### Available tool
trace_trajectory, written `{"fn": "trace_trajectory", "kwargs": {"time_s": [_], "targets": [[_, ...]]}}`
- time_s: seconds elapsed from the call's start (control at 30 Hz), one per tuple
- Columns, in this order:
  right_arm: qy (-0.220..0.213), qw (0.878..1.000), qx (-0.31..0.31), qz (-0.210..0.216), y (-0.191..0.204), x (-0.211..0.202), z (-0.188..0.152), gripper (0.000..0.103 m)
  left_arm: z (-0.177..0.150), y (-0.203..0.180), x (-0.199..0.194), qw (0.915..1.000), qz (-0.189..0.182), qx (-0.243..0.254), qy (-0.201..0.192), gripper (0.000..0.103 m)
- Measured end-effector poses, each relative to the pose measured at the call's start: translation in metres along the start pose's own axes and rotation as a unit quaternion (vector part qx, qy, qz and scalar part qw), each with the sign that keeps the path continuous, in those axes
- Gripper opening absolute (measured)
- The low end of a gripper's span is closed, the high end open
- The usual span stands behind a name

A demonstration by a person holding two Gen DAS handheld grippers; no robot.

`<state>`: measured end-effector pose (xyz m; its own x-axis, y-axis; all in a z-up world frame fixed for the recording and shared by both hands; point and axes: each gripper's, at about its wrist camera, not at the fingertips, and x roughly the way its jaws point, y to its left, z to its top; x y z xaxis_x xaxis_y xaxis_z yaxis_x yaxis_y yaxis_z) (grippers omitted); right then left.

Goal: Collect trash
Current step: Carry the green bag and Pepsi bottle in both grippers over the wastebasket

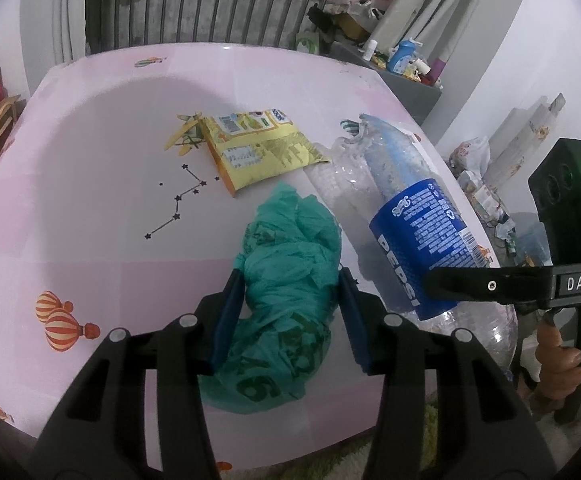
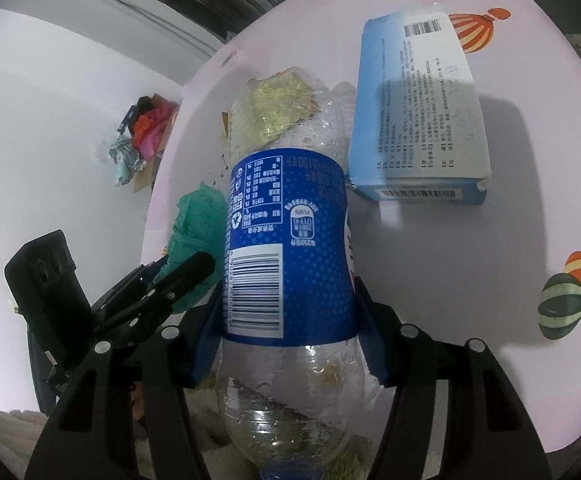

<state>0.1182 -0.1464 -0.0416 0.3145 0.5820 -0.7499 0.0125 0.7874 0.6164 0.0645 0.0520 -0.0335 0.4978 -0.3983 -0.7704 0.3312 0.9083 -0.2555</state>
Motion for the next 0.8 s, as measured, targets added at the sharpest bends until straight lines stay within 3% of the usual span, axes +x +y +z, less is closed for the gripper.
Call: {"fn": "trace_trajectory", "kwargs": {"time_s": [0.8], "targets": [[-0.047,0.998,-0.004,0.031,-0.02,-0.045,-0.016,0.058,0.002,-0.036,-0.029,0.998,0.017,0.054,-0.028,0.044]]}}
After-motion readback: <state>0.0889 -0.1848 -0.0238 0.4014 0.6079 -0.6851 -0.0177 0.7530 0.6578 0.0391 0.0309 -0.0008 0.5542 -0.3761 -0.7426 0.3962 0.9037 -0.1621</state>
